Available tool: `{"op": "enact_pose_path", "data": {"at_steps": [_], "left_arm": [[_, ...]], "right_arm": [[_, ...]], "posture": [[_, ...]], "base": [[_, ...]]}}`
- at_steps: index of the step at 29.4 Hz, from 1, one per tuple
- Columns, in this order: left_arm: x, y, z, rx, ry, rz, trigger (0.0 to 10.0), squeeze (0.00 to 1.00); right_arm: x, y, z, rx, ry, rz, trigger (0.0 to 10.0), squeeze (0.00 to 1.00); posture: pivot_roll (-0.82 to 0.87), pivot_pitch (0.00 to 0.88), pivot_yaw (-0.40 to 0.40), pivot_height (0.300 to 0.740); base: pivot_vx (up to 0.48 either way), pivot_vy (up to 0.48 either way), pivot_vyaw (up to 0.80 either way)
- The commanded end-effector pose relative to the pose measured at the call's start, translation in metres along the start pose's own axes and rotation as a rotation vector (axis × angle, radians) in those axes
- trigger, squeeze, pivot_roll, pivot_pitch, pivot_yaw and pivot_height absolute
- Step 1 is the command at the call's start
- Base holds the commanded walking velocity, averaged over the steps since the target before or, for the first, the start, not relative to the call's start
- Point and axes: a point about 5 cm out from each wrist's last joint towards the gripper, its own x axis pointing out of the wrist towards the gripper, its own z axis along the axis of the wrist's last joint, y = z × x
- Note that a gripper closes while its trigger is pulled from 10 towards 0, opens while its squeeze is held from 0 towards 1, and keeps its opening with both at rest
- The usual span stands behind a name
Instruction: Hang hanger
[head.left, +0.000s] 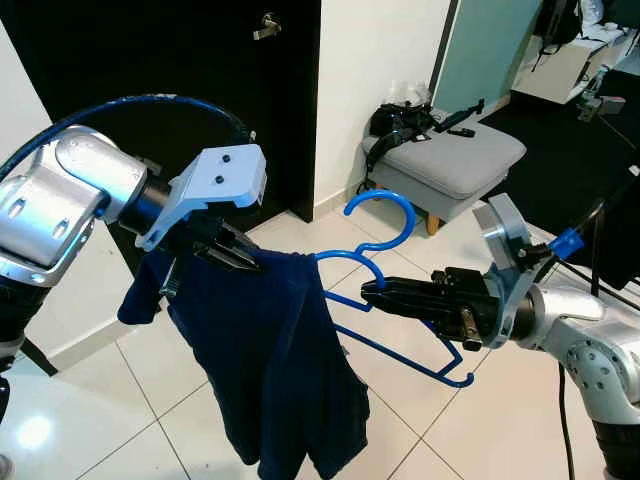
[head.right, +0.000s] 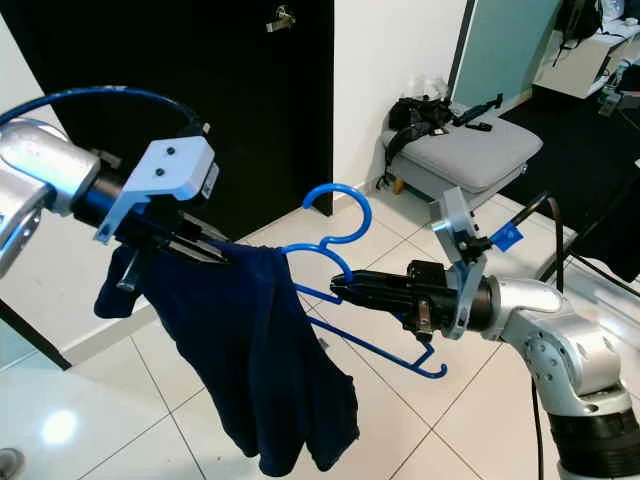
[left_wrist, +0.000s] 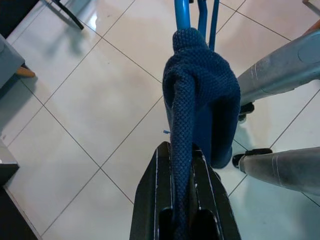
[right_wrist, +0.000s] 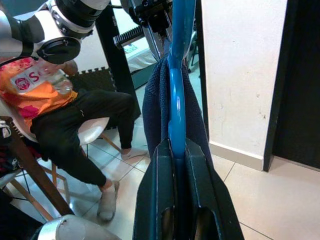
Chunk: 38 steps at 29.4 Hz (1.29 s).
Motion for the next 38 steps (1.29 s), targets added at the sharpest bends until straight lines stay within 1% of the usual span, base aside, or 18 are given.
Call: {"op": "enact_pose_path", "data": {"at_steps": [1,9,10,11,20,22,24,25,28,29,30,31,32,33,35,36,37,38], "left_arm": [[0.016,-0.008,-0.006,-0.011,0.007,-0.089,0.0,0.0],[0.023,-0.01,-0.007,-0.031,-0.026,-0.085,0.0,0.0],[0.024,-0.009,-0.008,-0.036,-0.03,-0.077,0.0,0.0],[0.025,-0.008,-0.009,-0.039,-0.038,-0.063,0.0,0.0],[0.026,0.001,-0.011,-0.022,-0.058,0.01,0.0,0.0],[0.027,0.008,-0.016,0.0,-0.064,0.095,0.0,0.0],[0.027,0.008,-0.016,0.0,-0.064,0.095,0.0,0.0],[0.025,0.014,-0.019,-0.003,-0.069,0.161,0.0,0.0],[0.022,0.02,-0.021,-0.006,-0.078,0.218,0.0,0.0],[0.016,0.029,-0.02,-0.008,-0.116,0.32,0.0,0.0],[0.016,0.029,-0.02,-0.008,-0.116,0.32,0.0,0.0],[0.008,0.037,-0.018,-0.006,-0.158,0.411,0.0,0.0],[0.008,0.037,-0.018,-0.006,-0.158,0.411,0.0,0.0],[0.0,0.044,-0.015,0.001,-0.187,0.485,0.0,0.0],[0.0,0.044,-0.015,0.001,-0.187,0.485,0.0,0.0],[-0.009,0.05,-0.012,0.013,-0.21,0.552,0.0,0.0],[-0.009,0.05,-0.012,0.013,-0.21,0.552,0.0,0.0],[-0.02,0.057,-0.007,0.037,-0.222,0.617,0.5,0.0]], "right_arm": [[0.01,0.007,0.013,-0.066,-0.054,0.052,10.0,0.0],[0.011,0.005,0.012,-0.061,-0.068,0.012,10.0,0.02],[0.01,0.003,0.013,-0.057,-0.085,-0.001,10.0,0.56],[0.008,0.001,0.016,-0.054,-0.102,-0.019,10.0,1.0],[0.0,-0.006,0.019,-0.054,-0.118,-0.065,10.0,1.0],[-0.016,-0.01,0.019,-0.061,-0.104,-0.127,10.0,1.0],[-0.016,-0.01,0.019,-0.061,-0.104,-0.127,10.0,1.0],[-0.026,-0.01,0.019,-0.067,-0.093,-0.162,10.0,1.0],[-0.034,-0.009,0.02,-0.071,-0.088,-0.19,10.0,1.0],[-0.045,-0.009,0.02,-0.076,-0.093,-0.241,10.0,1.0],[-0.045,-0.009,0.02,-0.076,-0.093,-0.241,10.0,1.0],[-0.055,-0.01,0.021,-0.087,-0.116,-0.318,10.0,1.0],[-0.055,-0.01,0.021,-0.087,-0.116,-0.318,10.0,1.0],[-0.068,-0.013,0.02,-0.086,-0.148,-0.401,10.0,0.96],[-0.068,-0.013,0.02,-0.086,-0.148,-0.401,10.0,0.96],[-0.082,-0.015,0.019,-0.078,-0.179,-0.473,10.0,0.47],[-0.082,-0.015,0.019,-0.078,-0.179,-0.473,10.0,0.47],[-0.097,-0.013,0.015,-0.047,-0.21,-0.517,10.0,0.0]], "posture": [[0.12,0.069,0.028,0.74],[0.11,0.071,0.022,0.74],[0.1,0.064,0.018,0.74],[0.09,0.065,0.013,0.74],[0.08,0.05,0.003,0.74],[0.08,0.047,0.0,0.74],[0.08,0.047,0.0,0.74],[0.07,0.046,-0.001,0.74],[0.07,0.044,0.0,0.74],[0.07,0.046,0.0,0.74],[0.07,0.046,0.0,0.74],[0.06,0.045,-0.003,0.74],[0.06,0.045,-0.003,0.74],[0.06,0.046,-0.006,0.74],[0.06,0.046,-0.006,0.74],[0.07,0.048,-0.005,0.74],[0.07,0.048,-0.005,0.74],[0.07,0.048,-0.005,0.74]], "base": [[0.0,0.0,0.0],[0.0,0.0,0.0],[0.0,0.0,0.0],[0.0,0.0,0.0],[0.0,0.0,0.0],[0.0,0.0,0.0],[0.0,0.0,0.0],[0.0,0.0,0.0],[0.0,0.0,0.0],[0.0,0.0,0.0],[0.0,0.0,0.0],[0.0,0.0,0.0],[0.0,0.0,0.0],[0.0,0.0,0.0],[0.0,0.0,0.0],[0.0,0.0,0.0],[0.0,0.0,0.0],[0.0,0.0,0.0]]}}
